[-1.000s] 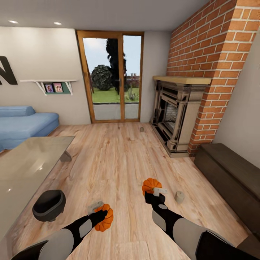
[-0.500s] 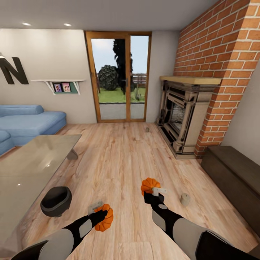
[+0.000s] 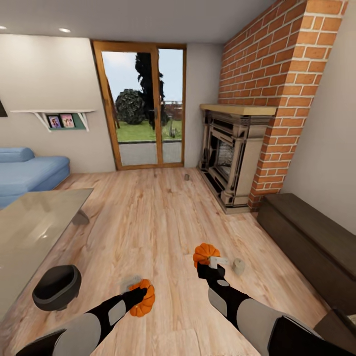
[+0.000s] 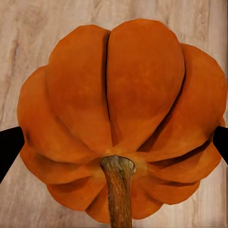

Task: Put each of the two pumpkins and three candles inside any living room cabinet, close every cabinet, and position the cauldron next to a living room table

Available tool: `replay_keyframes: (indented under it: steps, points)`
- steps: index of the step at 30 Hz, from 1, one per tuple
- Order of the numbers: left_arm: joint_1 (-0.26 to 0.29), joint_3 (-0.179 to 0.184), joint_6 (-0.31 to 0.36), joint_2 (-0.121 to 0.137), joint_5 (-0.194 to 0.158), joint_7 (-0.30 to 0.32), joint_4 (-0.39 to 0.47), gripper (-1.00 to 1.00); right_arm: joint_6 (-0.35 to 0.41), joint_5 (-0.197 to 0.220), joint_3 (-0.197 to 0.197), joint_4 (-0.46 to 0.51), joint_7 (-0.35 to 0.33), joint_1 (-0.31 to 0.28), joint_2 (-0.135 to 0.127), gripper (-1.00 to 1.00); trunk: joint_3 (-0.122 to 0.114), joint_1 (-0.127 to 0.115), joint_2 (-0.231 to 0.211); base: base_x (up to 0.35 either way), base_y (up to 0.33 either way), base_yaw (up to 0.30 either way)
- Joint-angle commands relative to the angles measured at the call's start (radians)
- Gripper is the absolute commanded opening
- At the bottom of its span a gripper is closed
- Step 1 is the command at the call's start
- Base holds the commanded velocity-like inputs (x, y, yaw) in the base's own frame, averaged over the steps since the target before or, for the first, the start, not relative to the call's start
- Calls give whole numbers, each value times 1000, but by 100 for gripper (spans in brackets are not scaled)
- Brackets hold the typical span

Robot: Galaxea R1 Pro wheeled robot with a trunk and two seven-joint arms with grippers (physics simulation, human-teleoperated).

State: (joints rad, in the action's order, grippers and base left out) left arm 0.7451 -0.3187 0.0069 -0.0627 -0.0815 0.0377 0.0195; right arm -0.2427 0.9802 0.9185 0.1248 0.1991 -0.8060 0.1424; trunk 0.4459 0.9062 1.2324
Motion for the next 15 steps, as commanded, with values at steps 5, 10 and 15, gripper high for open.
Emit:
replay_keyframes:
  steps: [5,10,15]
  points:
    - [0,5,38,4,1,2,37,-100,-3,4,8,6,4,-1,-1,-100,0,0,1,0,0,-271]
    - [0,6,496,-29,77,-1,440,-100,-3,2,7,7,5,-1,-3,-100,0,0,1,0,0,-270]
    - [0,6,508,-35,88,-4,409,-100,-2,2,6,6,5,-1,-3,-100,0,0,1,0,0,-262]
